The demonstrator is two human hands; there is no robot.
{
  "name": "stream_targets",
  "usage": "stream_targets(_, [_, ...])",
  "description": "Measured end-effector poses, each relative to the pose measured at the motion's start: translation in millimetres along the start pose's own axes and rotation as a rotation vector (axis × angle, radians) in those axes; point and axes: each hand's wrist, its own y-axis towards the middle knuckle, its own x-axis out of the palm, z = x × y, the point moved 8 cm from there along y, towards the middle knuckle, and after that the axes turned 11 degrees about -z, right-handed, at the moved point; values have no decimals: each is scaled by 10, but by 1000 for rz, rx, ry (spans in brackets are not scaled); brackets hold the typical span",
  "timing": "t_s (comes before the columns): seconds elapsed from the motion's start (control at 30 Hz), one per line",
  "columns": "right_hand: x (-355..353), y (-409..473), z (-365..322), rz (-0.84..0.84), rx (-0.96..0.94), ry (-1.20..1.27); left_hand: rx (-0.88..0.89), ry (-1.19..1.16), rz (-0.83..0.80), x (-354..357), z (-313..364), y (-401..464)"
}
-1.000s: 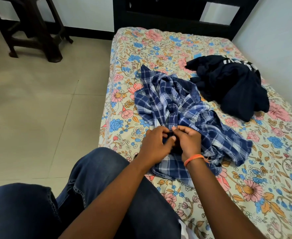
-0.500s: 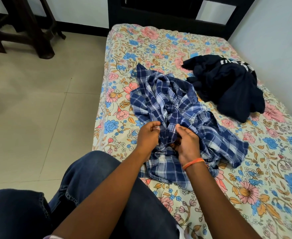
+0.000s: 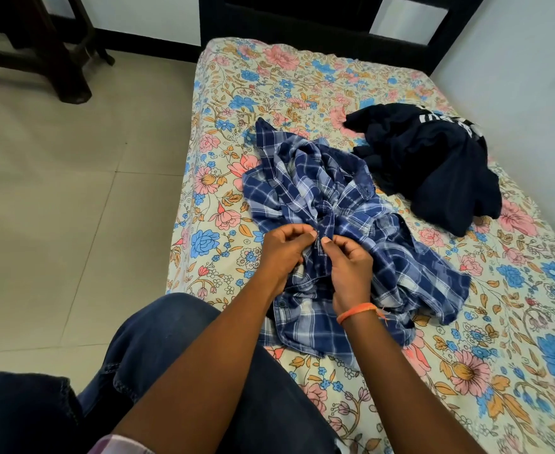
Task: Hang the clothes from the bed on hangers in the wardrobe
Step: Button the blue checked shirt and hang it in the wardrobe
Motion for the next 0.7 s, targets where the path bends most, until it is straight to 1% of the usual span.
stream_targets(0.1, [22,5,-51,-10,-74,-127,-9,-25,-24,12,24,-4])
stream_targets(0.17, [32,3,-69,-16,-94,-201,-10,11,-23,3,29,0])
stream_targets(0.23, [17,-27,-95,18,-124,-271,24,136,-17,-7,58,-14])
stream_targets(0.33, [11,-177,-213,80,-261,-431,118,335,-23,37,129,-124])
stream_targets(0.47, [51,-376,-223,78,-408,-588,205,514,-9,36,155,-307])
stream_targets(0.57, [16,-440,-145,89,-398,-538,188,564,-63,53,131,-411])
stream_targets(0.7, [5,-441,-65,49,-333,-471,123,511,-94,53,73,-472])
